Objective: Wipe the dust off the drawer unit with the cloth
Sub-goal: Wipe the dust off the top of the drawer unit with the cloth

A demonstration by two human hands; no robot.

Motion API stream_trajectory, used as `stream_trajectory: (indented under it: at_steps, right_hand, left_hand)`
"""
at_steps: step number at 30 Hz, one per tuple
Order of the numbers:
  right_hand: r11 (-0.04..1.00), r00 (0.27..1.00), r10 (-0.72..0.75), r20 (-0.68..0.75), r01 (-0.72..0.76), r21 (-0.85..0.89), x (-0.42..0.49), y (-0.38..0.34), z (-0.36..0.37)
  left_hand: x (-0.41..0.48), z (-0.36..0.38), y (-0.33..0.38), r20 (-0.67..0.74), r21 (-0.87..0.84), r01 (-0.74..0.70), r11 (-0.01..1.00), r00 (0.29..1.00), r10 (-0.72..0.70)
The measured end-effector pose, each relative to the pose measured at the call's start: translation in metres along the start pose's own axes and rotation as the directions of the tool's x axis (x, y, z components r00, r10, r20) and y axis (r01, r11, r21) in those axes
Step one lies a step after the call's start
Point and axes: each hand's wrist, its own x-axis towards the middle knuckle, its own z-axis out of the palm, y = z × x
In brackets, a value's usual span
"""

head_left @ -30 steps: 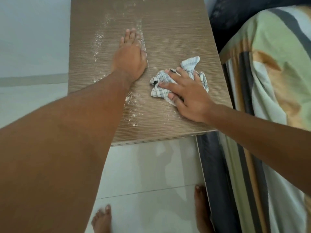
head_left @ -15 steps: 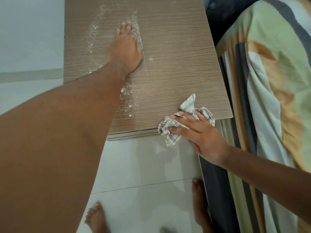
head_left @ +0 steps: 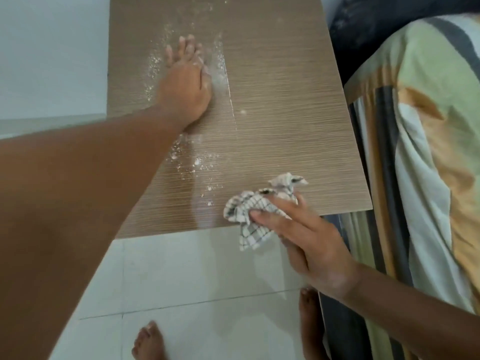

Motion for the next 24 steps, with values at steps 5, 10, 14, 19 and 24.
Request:
stream_trajectory:
  at_steps: [5,10,14,19,24]
  right_hand:
    - [0.989,0.978,0.145,-0.148,-0.143,0.024,0.113,0.022,-0.011]
    - [0.937,0.923,0.348,-0.162,-0.342,0.067,0.234,0.069,-0.008]
    - [0.902,0.883,0.427,-0.193,-0.431,0.026,0.312,0.116,-0.008]
    - [0.827,0.807,0.525,-0.271,-0.558,-0.062,0.367,0.17,-0.01]
    - [0.674,0.778,0.602,-0.177,-0.615,-0.409,0.384,0.18,0.013]
  left_hand:
    - [0.012,-0.015,-0.058,0.012,0.007,0.032,0.999,0.999,-0.032]
    - [0.012,-0.005,-0.07,0.01,-0.025,0.062,0.998,0.998,-0.062]
    - [0.016,-0.003,-0.075,-0.021,-0.03,0.079,0.996,0.997,-0.079]
    - [0.019,-0.001,-0.076,-0.025,-0.025,0.086,0.996,0.996,-0.087]
    - [0.02,-0.002,-0.077,-0.001,-0.004,0.098,0.995,0.995,-0.098]
